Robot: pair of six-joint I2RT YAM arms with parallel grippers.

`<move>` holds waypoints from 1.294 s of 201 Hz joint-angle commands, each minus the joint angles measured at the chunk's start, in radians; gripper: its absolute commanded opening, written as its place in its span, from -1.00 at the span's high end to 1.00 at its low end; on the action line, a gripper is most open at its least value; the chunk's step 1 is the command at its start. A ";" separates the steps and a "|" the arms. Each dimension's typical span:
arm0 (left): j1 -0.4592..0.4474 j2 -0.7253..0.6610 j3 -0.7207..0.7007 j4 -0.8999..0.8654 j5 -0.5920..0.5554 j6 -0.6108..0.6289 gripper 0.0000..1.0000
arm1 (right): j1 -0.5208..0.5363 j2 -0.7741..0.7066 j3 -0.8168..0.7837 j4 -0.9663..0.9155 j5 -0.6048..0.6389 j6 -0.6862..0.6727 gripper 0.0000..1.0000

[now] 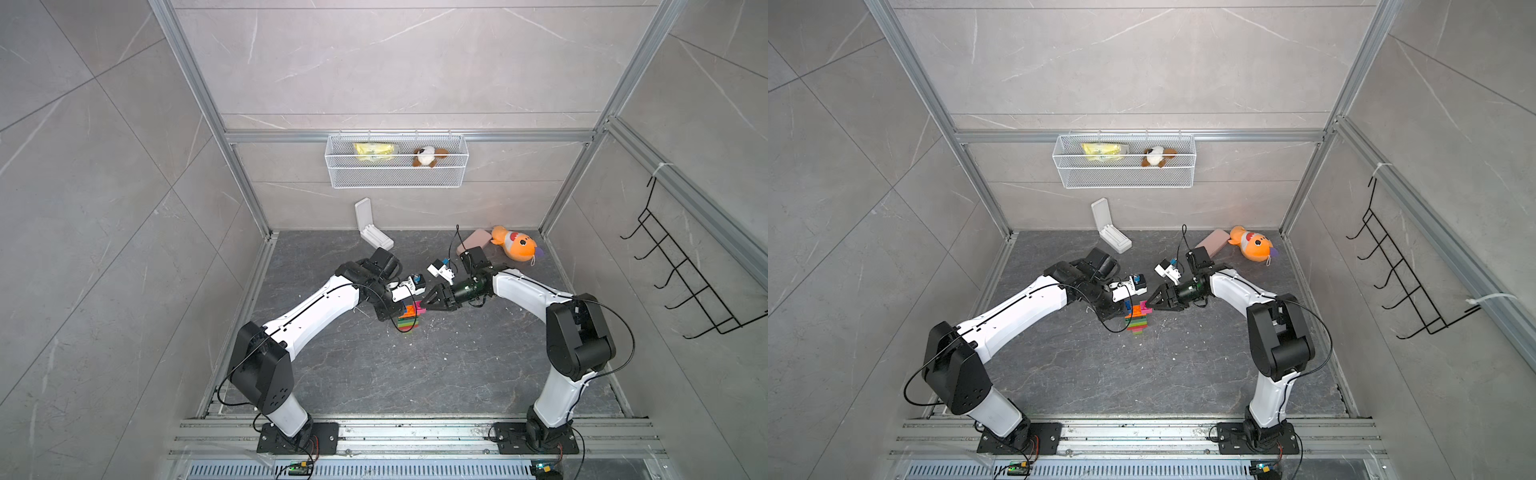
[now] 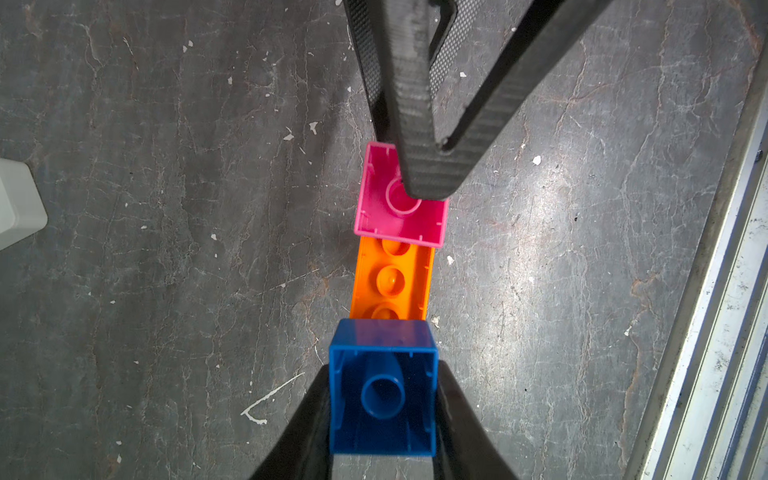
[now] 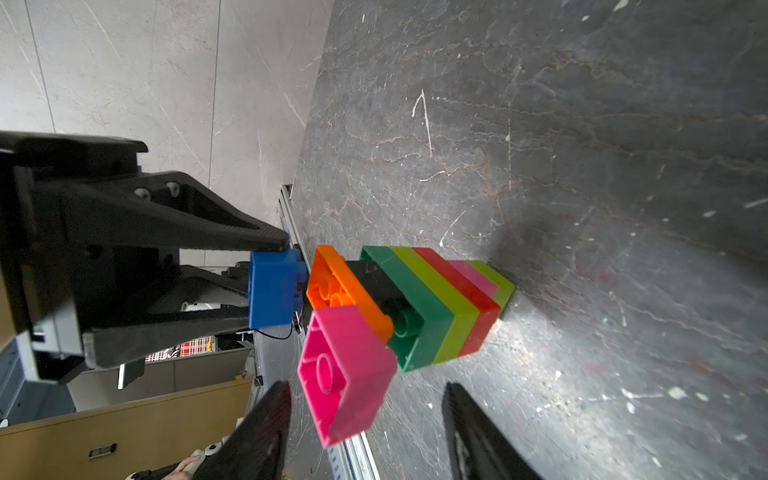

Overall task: Assemble a carrot with lego
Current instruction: Assemble the lego brick with the lego brick.

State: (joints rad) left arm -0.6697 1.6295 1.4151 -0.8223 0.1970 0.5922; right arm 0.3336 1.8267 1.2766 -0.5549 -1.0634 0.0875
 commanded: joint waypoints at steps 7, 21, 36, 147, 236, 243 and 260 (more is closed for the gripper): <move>-0.003 0.015 0.053 -0.038 -0.002 0.021 0.79 | 0.005 0.028 0.027 0.010 -0.021 0.011 -0.21; -0.003 0.015 0.053 -0.043 0.000 0.024 0.79 | 0.007 0.033 0.029 0.010 -0.022 0.012 -0.21; -0.003 0.016 0.056 -0.052 0.005 0.026 0.79 | 0.009 0.037 0.032 0.012 -0.023 0.014 -0.20; -0.003 0.042 0.067 -0.096 0.016 0.034 0.80 | 0.015 0.060 0.041 0.016 -0.020 0.020 -0.15; -0.001 0.078 0.096 -0.126 0.004 0.045 0.81 | 0.021 0.066 0.047 0.010 -0.013 0.022 -0.12; -0.001 0.079 0.099 -0.130 0.002 0.044 0.82 | 0.021 0.065 0.047 0.010 -0.011 0.022 -0.12; 0.000 0.081 0.095 -0.134 0.000 0.044 0.82 | 0.021 0.067 0.050 0.009 -0.007 0.021 -0.11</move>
State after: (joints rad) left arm -0.6697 1.6966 1.4792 -0.9176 0.1921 0.6186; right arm 0.3466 1.8759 1.3006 -0.5415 -1.0744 0.1059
